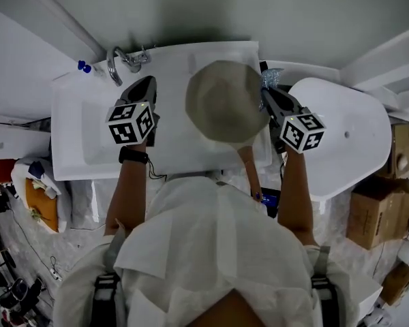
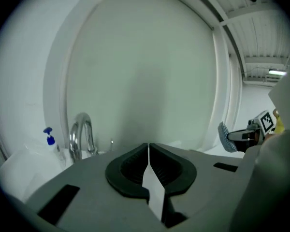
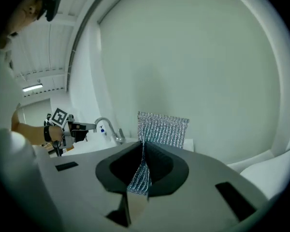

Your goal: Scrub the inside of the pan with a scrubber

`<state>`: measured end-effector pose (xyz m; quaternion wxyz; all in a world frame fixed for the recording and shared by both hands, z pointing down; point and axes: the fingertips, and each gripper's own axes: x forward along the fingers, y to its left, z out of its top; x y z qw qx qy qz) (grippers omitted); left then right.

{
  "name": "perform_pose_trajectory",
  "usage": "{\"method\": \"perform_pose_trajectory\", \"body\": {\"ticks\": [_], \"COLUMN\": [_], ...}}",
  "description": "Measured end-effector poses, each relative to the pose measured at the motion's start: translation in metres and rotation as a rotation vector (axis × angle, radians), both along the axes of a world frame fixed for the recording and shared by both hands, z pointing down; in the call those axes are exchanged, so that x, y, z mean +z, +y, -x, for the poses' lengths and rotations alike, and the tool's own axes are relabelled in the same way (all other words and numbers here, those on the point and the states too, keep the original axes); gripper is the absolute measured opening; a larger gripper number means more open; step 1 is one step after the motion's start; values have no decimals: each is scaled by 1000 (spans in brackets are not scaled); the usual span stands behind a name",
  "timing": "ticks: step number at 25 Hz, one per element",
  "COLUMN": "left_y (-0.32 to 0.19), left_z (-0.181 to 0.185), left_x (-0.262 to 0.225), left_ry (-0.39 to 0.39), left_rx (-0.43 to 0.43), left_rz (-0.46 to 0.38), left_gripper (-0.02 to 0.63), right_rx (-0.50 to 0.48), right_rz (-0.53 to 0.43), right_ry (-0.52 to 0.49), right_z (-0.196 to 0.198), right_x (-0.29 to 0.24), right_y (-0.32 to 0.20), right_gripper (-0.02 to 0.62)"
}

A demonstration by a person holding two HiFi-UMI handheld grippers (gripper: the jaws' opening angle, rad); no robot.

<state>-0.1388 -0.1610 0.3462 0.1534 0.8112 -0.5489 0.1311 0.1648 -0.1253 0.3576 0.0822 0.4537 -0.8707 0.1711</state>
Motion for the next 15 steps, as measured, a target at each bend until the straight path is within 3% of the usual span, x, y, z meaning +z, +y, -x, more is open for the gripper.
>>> {"method": "perform_pose_trajectory", "body": {"ticks": [4,8,15], "left_y": [12,31,44], "left_z": [20,35,39], "left_x": [-58,-99,-109], "left_ry": [72,78,12], "left_rx": [-49,-64,-9], "left_rz": [-241,-434,-497], "left_gripper": [26,25,25], "right_rx": [84,142,162], "right_rz": [-212,-338,-385], "right_ry": [-44,-26,23], "right_z": [-19,-35,-39], "right_x": [-50,-77,-82], "right_y": [18,38,46], "right_gripper": [32,32,32]}}
